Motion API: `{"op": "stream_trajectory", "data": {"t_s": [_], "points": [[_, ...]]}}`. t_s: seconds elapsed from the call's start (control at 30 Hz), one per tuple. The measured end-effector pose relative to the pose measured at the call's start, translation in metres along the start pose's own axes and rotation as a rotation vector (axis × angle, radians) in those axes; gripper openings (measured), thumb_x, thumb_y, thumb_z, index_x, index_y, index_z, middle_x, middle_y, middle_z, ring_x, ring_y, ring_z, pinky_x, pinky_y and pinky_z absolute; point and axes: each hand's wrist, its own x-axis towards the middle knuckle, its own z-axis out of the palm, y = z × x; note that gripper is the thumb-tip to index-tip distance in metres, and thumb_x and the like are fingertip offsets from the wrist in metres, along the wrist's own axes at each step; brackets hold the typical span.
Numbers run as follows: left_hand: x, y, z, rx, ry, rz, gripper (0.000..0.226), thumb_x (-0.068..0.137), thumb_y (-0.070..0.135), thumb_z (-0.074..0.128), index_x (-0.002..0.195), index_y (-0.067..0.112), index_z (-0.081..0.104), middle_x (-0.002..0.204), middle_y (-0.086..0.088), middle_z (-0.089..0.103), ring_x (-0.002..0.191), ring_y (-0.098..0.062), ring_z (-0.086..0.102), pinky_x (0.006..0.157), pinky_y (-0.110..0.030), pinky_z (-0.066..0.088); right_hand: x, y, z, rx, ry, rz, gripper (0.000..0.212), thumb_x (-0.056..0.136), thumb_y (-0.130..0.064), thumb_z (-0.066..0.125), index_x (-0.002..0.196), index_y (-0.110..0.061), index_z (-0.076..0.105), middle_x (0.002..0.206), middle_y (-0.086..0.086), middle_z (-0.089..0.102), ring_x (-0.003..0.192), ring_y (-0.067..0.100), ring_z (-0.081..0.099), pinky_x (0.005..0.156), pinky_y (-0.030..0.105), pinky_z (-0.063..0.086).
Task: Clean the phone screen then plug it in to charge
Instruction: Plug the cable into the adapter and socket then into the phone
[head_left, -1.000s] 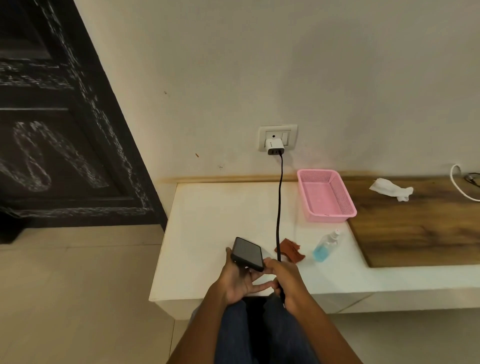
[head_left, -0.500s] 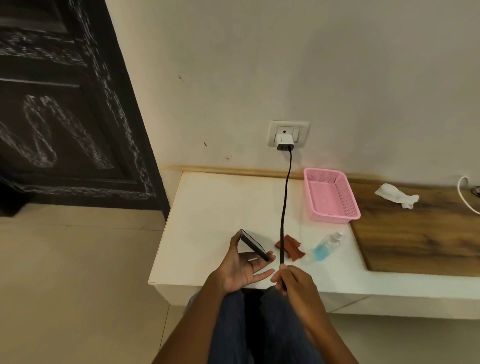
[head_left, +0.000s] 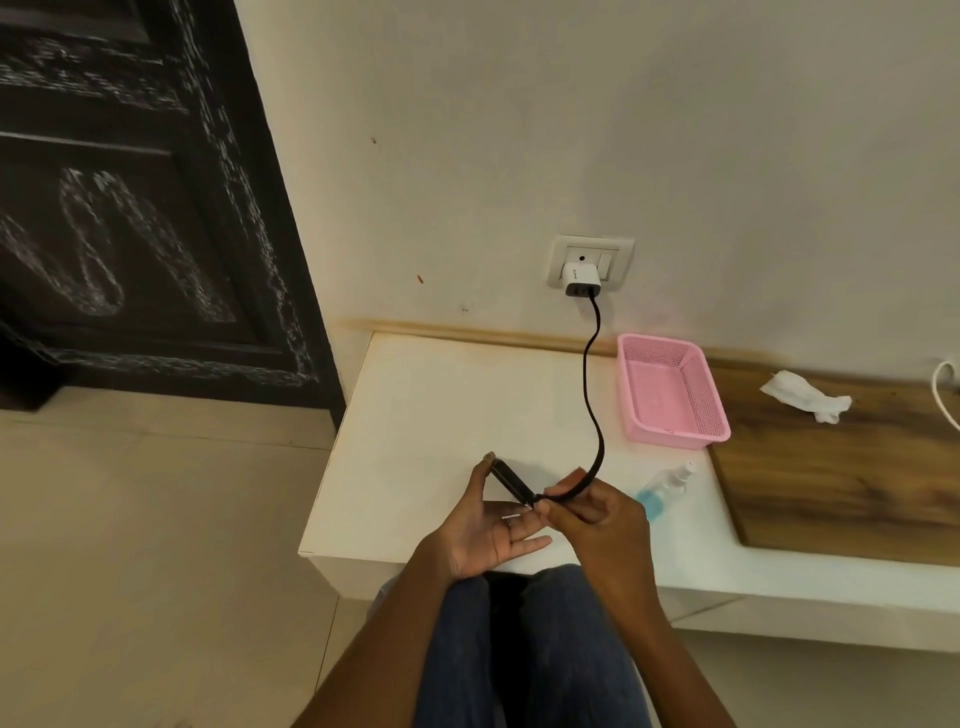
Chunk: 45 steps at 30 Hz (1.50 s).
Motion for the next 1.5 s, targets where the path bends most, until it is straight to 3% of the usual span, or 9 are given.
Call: {"op": "stream_trajectory", "data": {"t_s": [0.3,0.5,0.6,0.7,0.87,1.2,1.33,1.43,1.5], "points": [[-0.005,0.000,0.004,-0.044,-0.001,-0.001,0.096,0.075,0.062,0.065,0.139,-0.003,0.036,0.140,-0.014,0.049,0.128,-0.026,0.051,0.098,-0.044,0.049,0.005,0.014,0.025,-0.020,0.121,-0.133,0.020,0.074,0.005,0.072,0.080,-0.014,0.068,0.079,0.005,0.071,0.074,0.003,0.068,0.067,0.002,0.045],[-0.003,0.000,0.003,-0.045,-0.029,-0.015,0.095,0.076,0.063,0.063,0.140,-0.002,0.037,0.136,-0.016,0.048,0.122,-0.026,0.051,0.080,-0.043,0.058,0.003,0.021,0.031,-0.055,0.160,-0.149,0.032,0.076,0.004,0.071,0.080,-0.027,0.064,0.081,-0.001,0.071,0.077,0.006,0.068,0.071,0.007,0.049],[0.000,0.000,0.001,-0.052,-0.049,-0.017,0.093,0.076,0.063,0.063,0.138,-0.003,0.040,0.132,-0.016,0.051,0.117,-0.026,0.056,0.075,-0.040,0.058,0.004,0.023,0.034,-0.092,0.179,-0.165,0.027,0.076,0.003,0.070,0.080,-0.023,0.065,0.079,-0.002,0.070,0.076,0.009,0.067,0.070,0.008,0.048],[0.002,0.001,-0.003,-0.039,-0.081,-0.029,0.085,0.077,0.064,0.062,0.122,-0.007,0.055,0.116,-0.020,0.065,0.098,-0.029,0.069,0.074,-0.037,0.058,0.007,0.023,0.037,-0.180,0.191,-0.198,0.014,0.076,0.001,0.071,0.081,-0.012,0.069,0.074,-0.007,0.065,0.071,0.010,0.064,0.067,0.010,0.049],[0.006,0.001,-0.010,-0.041,-0.136,-0.033,0.077,0.077,0.066,0.060,0.101,-0.007,0.070,0.104,-0.021,0.070,0.090,-0.028,0.071,0.073,-0.035,0.058,0.008,0.026,0.042,-0.401,0.249,-0.311,0.008,0.074,-0.006,0.075,0.077,-0.008,0.068,0.076,-0.004,0.059,0.075,0.016,0.057,0.058,0.024,0.045],[0.008,0.002,-0.006,0.003,-0.133,-0.046,0.073,0.078,0.063,0.057,0.103,-0.005,0.071,0.091,-0.017,0.072,0.081,-0.025,0.072,0.069,-0.033,0.058,0.008,0.038,0.043,-0.509,0.322,-0.352,0.019,0.065,-0.002,0.079,0.075,-0.013,0.068,0.080,-0.002,0.063,0.090,0.027,0.054,0.067,0.036,0.050],[0.005,0.002,-0.002,-0.016,-0.114,-0.067,0.072,0.085,0.060,0.051,0.113,-0.006,0.054,0.081,-0.019,0.070,0.069,-0.028,0.071,0.061,-0.033,0.058,0.007,0.041,0.041,-0.532,0.326,-0.333,0.020,0.065,-0.001,0.079,0.078,-0.013,0.070,0.083,0.001,0.065,0.091,0.029,0.055,0.069,0.038,0.049],[0.005,0.001,-0.001,-0.004,-0.073,-0.061,0.073,0.083,0.058,0.056,0.120,-0.005,0.052,0.090,-0.021,0.070,0.073,-0.029,0.071,0.063,-0.035,0.059,0.008,0.045,0.041,-0.530,0.318,-0.302,0.017,0.068,-0.004,0.079,0.081,-0.011,0.071,0.092,0.004,0.067,0.095,0.028,0.053,0.071,0.038,0.049],[0.006,-0.001,-0.002,0.032,-0.030,-0.034,0.073,0.082,0.056,0.058,0.125,-0.002,0.051,0.100,-0.022,0.068,0.084,-0.031,0.071,0.070,-0.040,0.059,0.007,0.049,0.039,-0.445,0.299,-0.264,0.016,0.069,-0.003,0.077,0.082,-0.010,0.072,0.098,0.003,0.065,0.096,0.021,0.050,0.074,0.028,0.045]]}}
